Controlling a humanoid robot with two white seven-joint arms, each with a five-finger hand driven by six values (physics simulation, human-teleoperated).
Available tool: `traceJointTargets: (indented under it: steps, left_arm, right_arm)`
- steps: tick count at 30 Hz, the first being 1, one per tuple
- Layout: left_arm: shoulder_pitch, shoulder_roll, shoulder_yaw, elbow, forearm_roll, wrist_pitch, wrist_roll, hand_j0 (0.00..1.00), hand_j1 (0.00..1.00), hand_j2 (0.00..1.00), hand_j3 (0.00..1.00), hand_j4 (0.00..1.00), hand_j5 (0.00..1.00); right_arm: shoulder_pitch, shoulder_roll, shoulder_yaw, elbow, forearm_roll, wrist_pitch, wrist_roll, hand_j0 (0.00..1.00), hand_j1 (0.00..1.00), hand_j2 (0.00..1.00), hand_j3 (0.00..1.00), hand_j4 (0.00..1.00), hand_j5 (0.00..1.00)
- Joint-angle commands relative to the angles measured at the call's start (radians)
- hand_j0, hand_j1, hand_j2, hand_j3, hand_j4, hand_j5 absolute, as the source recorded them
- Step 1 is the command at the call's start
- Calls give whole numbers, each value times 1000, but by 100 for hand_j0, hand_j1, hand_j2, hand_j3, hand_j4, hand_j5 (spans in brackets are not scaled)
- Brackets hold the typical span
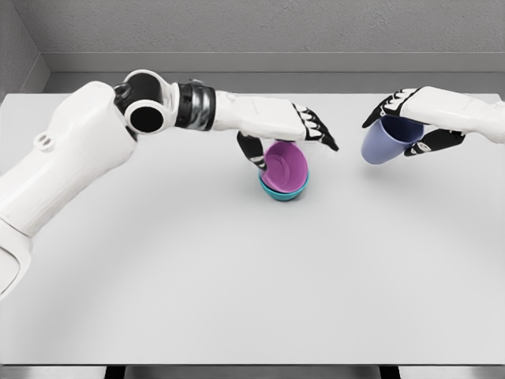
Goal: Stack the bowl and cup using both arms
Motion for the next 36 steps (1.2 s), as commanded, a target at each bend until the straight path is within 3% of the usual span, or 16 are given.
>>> traceJointTargets:
  steps: [1,4,7,10,13,15,23,27,28,29,36]
  left_arm:
    - [0,41,55,-60,7,3,1,100,100,100,100,100,100]
    - [3,198,78,-168,102,3,1,100,100,100,100,100,100]
    - [8,319,81,-215,160,3,1,100,100,100,100,100,100]
    - [141,382,250,-217,155,3,1,100,100,100,100,100,100]
    - [193,486,275,-226,157,3,1,100,100,100,100,100,100]
    - [235,517,348,-227,159,3,1,100,100,100,100,100,100]
    - [534,477,595,-206,148,3,1,100,100,100,100,100,100]
    - [706,338,793,-204,149,3,1,100,100,100,100,100,100]
    - [727,281,853,-203,148,3,1,100,100,100,100,100,100]
    - [729,255,867,-200,148,3,1,100,100,100,100,100,100]
    - [732,250,882,-168,148,3,1,100,100,100,100,100,100]
  right_arm:
    - [0,-1,-1,-8,-9,3,-1,73,73,73,73,73,73]
    - [0,-1,-1,-10,-9,3,-2,73,73,73,73,73,73]
    - [0,13,-1,-8,-7,3,-1,73,73,73,73,73,73]
    - [-2,27,-1,-10,-7,3,-1,73,73,73,73,73,73]
    - [-2,34,-1,-10,-7,3,-1,73,73,73,73,73,73]
    - [-5,34,-1,-13,-7,3,-1,73,73,73,73,73,73]
    - [-8,44,-1,-28,-7,3,-1,73,73,73,73,73,73]
    - [-15,44,-1,-47,-7,3,-1,73,73,73,73,73,73]
    - [-15,44,-1,-56,-7,3,-2,73,73,73,73,73,73]
    - [-17,44,-1,-57,-7,3,-1,73,73,73,73,73,73]
    - [-23,57,-1,-80,-7,3,-2,73,73,73,73,73,73]
